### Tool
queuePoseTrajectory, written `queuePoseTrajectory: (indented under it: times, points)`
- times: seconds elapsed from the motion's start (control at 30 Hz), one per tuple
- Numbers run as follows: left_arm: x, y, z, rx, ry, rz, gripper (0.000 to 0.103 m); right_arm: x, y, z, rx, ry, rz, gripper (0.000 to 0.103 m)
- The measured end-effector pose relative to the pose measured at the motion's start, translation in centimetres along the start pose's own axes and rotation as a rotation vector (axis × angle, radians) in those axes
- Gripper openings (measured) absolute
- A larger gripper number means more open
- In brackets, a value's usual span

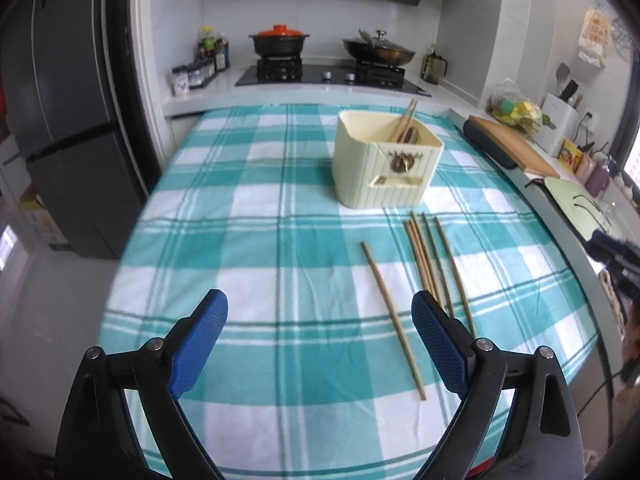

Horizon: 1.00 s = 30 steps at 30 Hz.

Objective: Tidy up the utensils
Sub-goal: 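Move both open tools back over the remaining chopsticks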

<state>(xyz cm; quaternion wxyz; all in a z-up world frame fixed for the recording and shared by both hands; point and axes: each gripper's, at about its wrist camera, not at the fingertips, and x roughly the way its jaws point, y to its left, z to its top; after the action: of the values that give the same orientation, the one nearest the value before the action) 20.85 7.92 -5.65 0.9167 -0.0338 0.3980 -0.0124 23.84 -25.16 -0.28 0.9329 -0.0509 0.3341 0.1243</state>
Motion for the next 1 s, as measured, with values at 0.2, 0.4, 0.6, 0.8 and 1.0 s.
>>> queuePoseTrajectory:
  times: [0.2, 0.4, 0.6, 0.8, 1.0]
  points:
    - [3.0, -3.6, -3.4, 0.011, 0.034, 0.023, 0.094, 4.4, 2.7, -9.8, 0.199, 0.132, 0.069, 0.044]
    - [5.3, -3.8, -4.0, -0.040, 0.067, 0.040, 0.094, 5.5, 4.0, -12.1, 0.152, 0.161, 0.036, 0.044]
    - [7.2, -4.5, -3.8, -0.041, 0.096, 0.040, 0.094, 6.8, 3.9, -12.3, 0.195, 0.173, 0.051, 0.044]
    - [9.5, -5.4, -3.6, -0.026, 0.126, 0.041, 0.094, 8.1, 4.3, -11.7, 0.202, 0.189, 0.086, 0.037]
    - [12.1, -6.3, -3.5, -0.001, 0.150, 0.060, 0.094, 10.2, 5.3, -10.6, 0.178, 0.202, 0.104, 0.035]
